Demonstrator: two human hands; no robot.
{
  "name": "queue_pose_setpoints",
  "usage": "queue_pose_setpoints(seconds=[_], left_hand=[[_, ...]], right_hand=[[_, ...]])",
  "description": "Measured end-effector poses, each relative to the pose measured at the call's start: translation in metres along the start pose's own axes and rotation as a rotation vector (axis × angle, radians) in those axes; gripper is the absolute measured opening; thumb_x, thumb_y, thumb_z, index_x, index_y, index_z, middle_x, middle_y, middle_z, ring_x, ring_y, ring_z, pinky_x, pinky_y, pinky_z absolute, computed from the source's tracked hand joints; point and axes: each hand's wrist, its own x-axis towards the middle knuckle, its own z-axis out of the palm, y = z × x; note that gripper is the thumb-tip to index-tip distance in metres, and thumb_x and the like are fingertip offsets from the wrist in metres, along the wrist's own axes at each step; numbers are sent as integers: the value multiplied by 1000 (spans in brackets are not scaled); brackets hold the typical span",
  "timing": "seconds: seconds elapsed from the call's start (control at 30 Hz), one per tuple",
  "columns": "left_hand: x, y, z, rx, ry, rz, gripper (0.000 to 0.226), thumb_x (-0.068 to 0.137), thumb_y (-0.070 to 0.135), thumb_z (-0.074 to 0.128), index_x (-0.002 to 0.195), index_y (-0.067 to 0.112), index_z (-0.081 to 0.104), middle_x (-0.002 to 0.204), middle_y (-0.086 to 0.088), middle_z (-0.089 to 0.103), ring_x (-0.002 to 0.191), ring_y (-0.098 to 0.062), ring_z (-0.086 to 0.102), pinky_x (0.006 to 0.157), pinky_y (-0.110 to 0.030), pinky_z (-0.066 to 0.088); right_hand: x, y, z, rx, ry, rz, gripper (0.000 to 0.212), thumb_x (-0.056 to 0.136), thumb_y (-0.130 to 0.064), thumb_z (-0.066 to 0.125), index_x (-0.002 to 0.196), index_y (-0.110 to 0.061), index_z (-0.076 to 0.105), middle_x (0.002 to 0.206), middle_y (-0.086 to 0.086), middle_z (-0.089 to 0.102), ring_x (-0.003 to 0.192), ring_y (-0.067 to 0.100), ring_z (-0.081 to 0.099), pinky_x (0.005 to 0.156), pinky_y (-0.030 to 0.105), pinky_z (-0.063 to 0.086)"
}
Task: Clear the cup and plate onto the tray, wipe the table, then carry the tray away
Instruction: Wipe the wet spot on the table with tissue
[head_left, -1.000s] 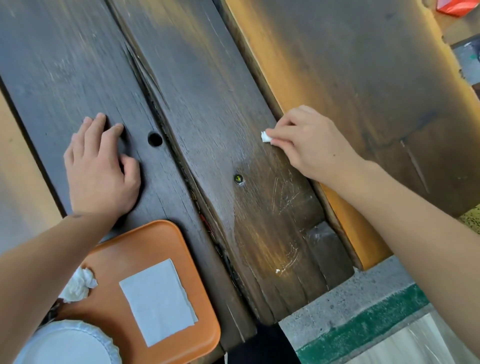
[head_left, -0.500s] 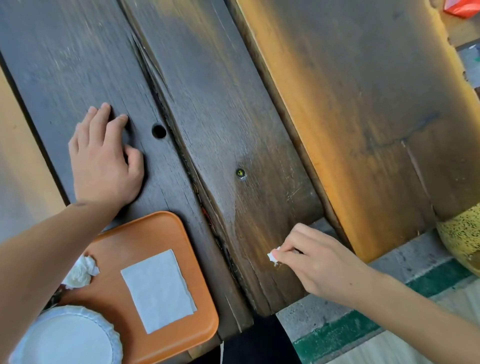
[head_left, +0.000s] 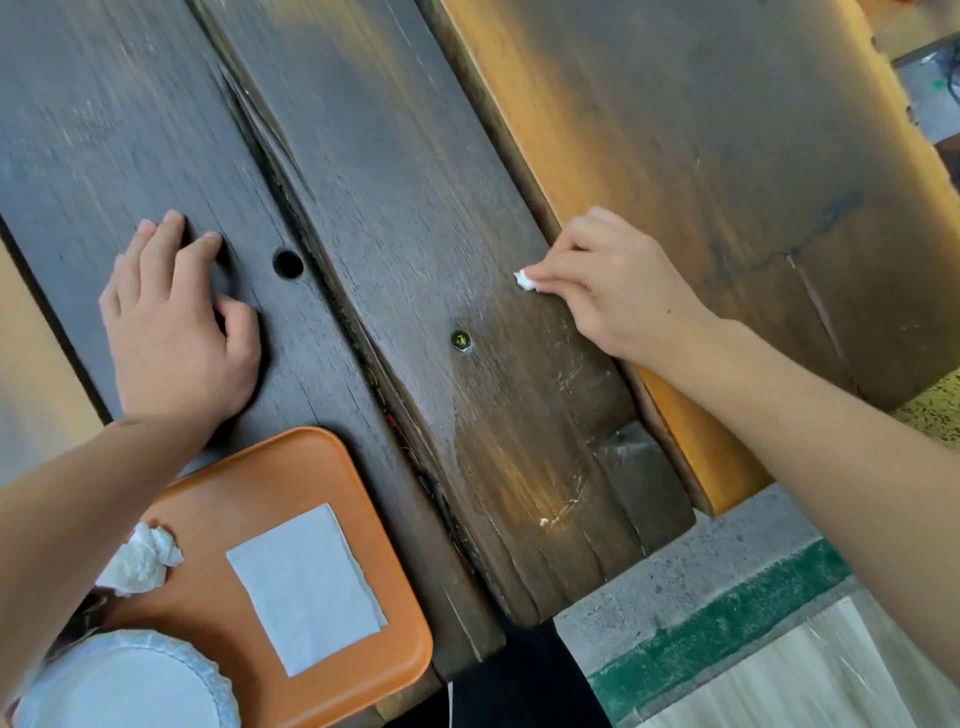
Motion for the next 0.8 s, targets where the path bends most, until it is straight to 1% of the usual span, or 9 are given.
queue_pose_setpoints(seconds=[0.13,0.23,0.33,0.4,0.5,0.6,0.63,0.7,0.8], left_hand=[[0,2,-2,-1,-10,-14,50,89,17,46,139,13,49,158,-14,41,150,-36,31,119,-49,24],[1,4,-2,0,-15,-17,51,89,18,45,139,13,48,158,-15,41,150,-36,31,120,-49,23],[1,4,-3,0,-19,-4,50,89,18,46,139,13,48,158,-15,41,150,-37,31,119,-48,24],[1,4,-4,0,-14,-1,50,89,18,47,138,12,49,158,-16,42,150,-37,32,118,-48,25],[-1,6,-4,-3,-9,-5,49,89,17,48,138,11,50,157,-16,42,149,-38,32,118,-49,26],[0,4,-4,5,-6,1,50,89,17,47,138,11,50,157,-16,43,149,-37,32,119,-48,25],[0,4,-3,4,-5,4,51,89,18,47,139,11,50,157,-16,43,149,-36,33,119,-47,25],[1,3,-3,-2,-4,1,51,89,18,47,139,11,50,157,-15,43,149,-36,33,118,-47,25],[0,2,-2,-9,-4,5,51,89,17,47,139,9,50,157,-19,43,149,-39,33,121,-49,23]], right_hand=[[-50,-15,8,-5,-10,6,10,88,4,68,91,0,77,78,11,60,75,23,52,62,33,46],[-111,-48,23,50,-56,36,23,81,15,63,93,0,75,80,7,61,77,19,50,64,28,44],[-157,-81,38,109,-75,47,28,82,17,59,95,-1,76,80,6,64,74,20,53,63,29,46],[-166,-87,41,111,-76,63,29,82,16,59,95,-2,78,80,7,66,72,22,55,62,30,48],[-154,-78,30,157,-31,117,24,86,13,60,97,-1,78,82,7,67,75,21,57,65,29,49],[-117,-51,10,158,96,233,15,86,4,68,98,-1,77,83,9,68,77,21,59,72,23,47],[-101,-41,5,133,139,264,14,87,-3,68,98,-1,77,83,10,68,78,22,59,72,23,47],[-73,-25,0,62,202,293,18,92,-13,64,99,-1,77,83,12,68,80,23,58,71,30,49],[-53,-15,6,7,204,318,17,94,-13,65,101,-4,78,85,11,67,83,24,58,71,34,51]])
